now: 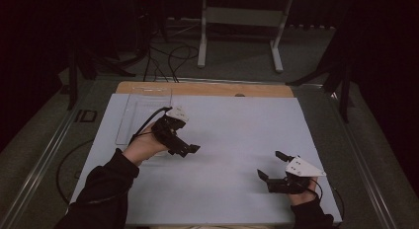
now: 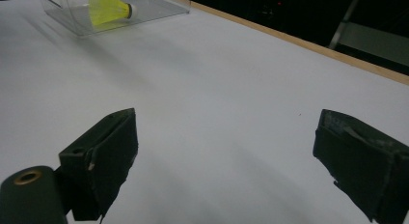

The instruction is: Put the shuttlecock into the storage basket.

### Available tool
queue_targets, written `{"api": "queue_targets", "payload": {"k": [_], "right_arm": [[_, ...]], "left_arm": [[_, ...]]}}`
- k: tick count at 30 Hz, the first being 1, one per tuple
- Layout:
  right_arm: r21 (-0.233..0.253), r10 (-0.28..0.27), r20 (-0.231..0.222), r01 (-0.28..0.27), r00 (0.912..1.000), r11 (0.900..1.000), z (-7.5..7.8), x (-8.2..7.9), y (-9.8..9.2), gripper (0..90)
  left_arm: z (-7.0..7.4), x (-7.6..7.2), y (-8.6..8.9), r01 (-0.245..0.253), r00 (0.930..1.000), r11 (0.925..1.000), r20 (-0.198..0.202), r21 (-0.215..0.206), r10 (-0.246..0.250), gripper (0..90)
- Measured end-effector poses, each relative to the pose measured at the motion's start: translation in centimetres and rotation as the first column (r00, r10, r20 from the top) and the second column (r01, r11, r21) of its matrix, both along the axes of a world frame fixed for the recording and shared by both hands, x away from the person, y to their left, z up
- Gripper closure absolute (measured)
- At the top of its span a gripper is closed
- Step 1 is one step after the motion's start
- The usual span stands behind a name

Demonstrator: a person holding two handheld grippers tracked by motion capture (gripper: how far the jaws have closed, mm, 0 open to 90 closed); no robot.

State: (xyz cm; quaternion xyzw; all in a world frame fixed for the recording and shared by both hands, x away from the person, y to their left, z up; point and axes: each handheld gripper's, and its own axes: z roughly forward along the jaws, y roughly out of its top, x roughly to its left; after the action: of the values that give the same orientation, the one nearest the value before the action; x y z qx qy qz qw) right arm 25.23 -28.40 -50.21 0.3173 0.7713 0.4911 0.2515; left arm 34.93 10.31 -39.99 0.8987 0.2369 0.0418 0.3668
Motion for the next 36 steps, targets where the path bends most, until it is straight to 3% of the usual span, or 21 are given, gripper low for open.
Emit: {"api": "queue_targets", "payload": {"k": [13,18,26,36], "right_arm": [[-0.001,0.000,0.004,0.000,1.0000,1.000,0.0,0.0,0.0,8.6],[0.002,-0.001,0.002,0.001,1.0000,1.000,0.0,0.0,0.1,8.6],[-0.003,0.001,0.004,-0.001,1.0000,1.000,0.0,0.0,0.1,8.6],[-0.004,0.003,0.004,-0.003,1.0000,1.000,0.0,0.0,0.2,8.6]], "left_arm": [[-1.9,-2.1,-0.5,0.064,0.9976,0.9974,0.027,-0.034,-0.063,0.0],[-2.6,-3.0,-0.2,0.082,0.9965,0.9949,0.019,-0.059,-0.081,0.0],[-4.4,-4.4,0.5,0.085,0.9964,0.9938,-0.004,-0.073,-0.085,0.0],[-6.2,-6.2,0.9,0.091,0.9958,0.9926,0.001,-0.080,-0.091,0.0]]}}
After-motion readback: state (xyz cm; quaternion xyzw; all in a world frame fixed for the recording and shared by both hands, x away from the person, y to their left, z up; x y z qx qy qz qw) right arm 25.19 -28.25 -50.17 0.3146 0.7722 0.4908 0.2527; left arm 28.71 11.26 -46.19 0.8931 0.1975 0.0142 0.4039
